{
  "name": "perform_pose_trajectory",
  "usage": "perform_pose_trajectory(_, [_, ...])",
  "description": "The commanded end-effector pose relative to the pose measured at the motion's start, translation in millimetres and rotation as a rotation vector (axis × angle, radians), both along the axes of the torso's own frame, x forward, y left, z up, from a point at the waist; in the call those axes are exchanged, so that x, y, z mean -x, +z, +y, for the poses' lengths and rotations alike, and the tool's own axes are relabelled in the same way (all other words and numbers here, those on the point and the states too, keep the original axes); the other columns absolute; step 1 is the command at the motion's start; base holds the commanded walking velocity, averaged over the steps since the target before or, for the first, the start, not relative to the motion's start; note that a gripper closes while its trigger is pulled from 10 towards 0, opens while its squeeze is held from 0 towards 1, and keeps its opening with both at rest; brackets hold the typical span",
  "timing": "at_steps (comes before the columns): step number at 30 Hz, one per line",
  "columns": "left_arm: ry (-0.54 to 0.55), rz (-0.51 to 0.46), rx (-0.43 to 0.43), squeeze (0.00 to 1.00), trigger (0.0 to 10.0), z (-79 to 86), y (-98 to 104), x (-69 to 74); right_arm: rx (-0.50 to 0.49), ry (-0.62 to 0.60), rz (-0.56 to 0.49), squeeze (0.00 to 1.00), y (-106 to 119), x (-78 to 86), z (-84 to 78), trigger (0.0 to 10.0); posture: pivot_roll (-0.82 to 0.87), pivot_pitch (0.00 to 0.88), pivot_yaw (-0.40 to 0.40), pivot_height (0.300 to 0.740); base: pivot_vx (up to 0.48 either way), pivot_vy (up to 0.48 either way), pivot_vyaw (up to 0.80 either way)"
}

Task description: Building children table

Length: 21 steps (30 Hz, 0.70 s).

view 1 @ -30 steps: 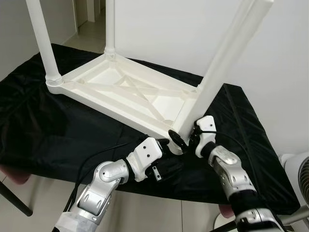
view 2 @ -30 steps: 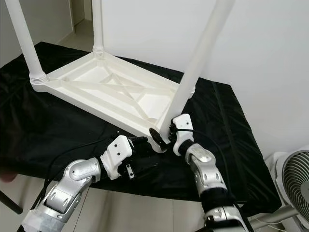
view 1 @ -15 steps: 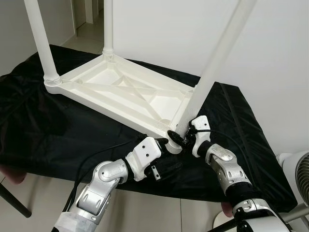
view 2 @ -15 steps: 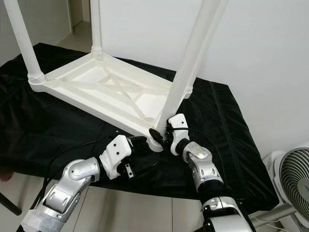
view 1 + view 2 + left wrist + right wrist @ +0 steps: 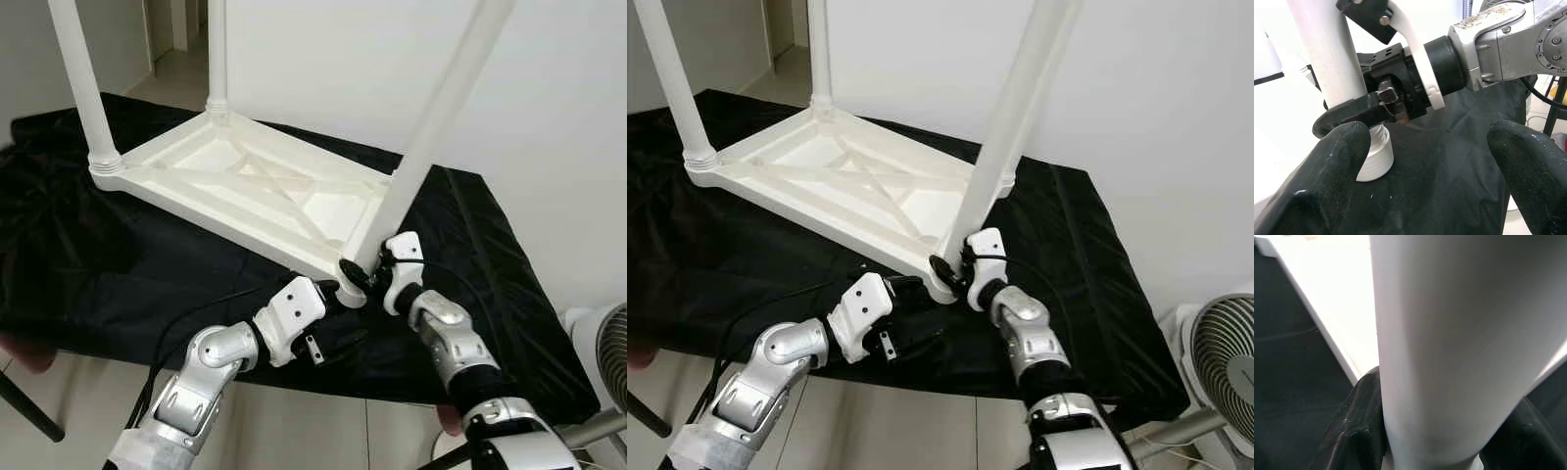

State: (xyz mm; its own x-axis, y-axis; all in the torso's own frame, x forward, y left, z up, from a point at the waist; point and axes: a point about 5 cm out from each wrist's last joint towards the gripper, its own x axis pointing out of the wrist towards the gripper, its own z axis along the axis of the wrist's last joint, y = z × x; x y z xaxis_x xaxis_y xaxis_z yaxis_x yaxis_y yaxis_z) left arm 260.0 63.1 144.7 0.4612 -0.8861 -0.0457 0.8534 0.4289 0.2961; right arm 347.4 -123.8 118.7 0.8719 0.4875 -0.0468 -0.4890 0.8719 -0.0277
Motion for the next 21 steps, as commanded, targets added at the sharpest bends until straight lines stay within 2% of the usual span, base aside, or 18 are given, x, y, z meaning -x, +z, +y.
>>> perform_pose_trajectory(1, [0.021, -0.01, 0.0, 0.0, 10.0, -2.6, 1, 0.8, 0.028, -0.063, -0.022, 0.0, 4, -0.5, -2.0, 10.0, 0.02, 0.0, -0.148, 0.74, 0.0, 0.0, 0.0])
perform_pose_trajectory(3, [0.021, -0.008, 0.002, 0.0, 10.0, -2.4, 1, 1.0, 0.003, -0.098, -0.021, 0.0, 5, 2.2, 2.5, 10.0, 0.02, 0.0, -0.146, 0.74, 0.0, 0.0, 0.0])
perform_pose_trajectory(5, [0.017, -0.008, 0.001, 0.0, 10.0, -2.8, 1, 1.3, -0.038, -0.211, -0.019, 0.0, 7, 7.8, 8.2, 10.0, 0.02, 0.0, -0.144, 0.74, 0.0, 0.0, 0.0])
perform_pose_trajectory(11, [0.013, -0.006, 0.002, 0.0, 10.0, -3.3, 1, 1.0, -0.053, -0.349, -0.041, 0.0, 10, 15.8, 11.3, 10.0, 0.01, 0.0, -0.144, 0.74, 0.0, 0.0, 0.0])
perform_pose_trajectory(13, [0.01, -0.006, 0.002, 0.0, 10.0, -3.7, 1, 0.8, -0.061, -0.443, -0.037, 0.0, 8, 24.3, 17.0, 10.0, 0.01, 0.0, -0.144, 0.74, 0.0, 0.0, 0.0])
perform_pose_trajectory(16, [0.009, -0.007, 0.003, 0.0, 10.0, -3.9, 1, 0.9, -0.078, -0.513, -0.031, 0.0, 7, 31.4, 23.9, 10.0, 0.01, 0.0, -0.146, 0.74, 0.0, 0.0, 0.0])
perform_pose_trajectory(18, [0.009, -0.006, 0.006, 0.0, 10.0, -4.2, 1, 1.1, -0.09, -0.512, -0.024, 0.0, 7, 35.0, 30.8, 10.0, 0.01, 0.0, -0.146, 0.74, 0.0, 0.0, 0.0])
perform_pose_trajectory(21, [0.009, -0.005, 0.007, 0.0, 10.0, -4.7, 1, 1.6, -0.094, -0.516, -0.023, 0.0, 9, 36.2, 29.8, 10.0, 0.01, 0.0, -0.144, 0.74, 0.0, 0.0, 0.0])
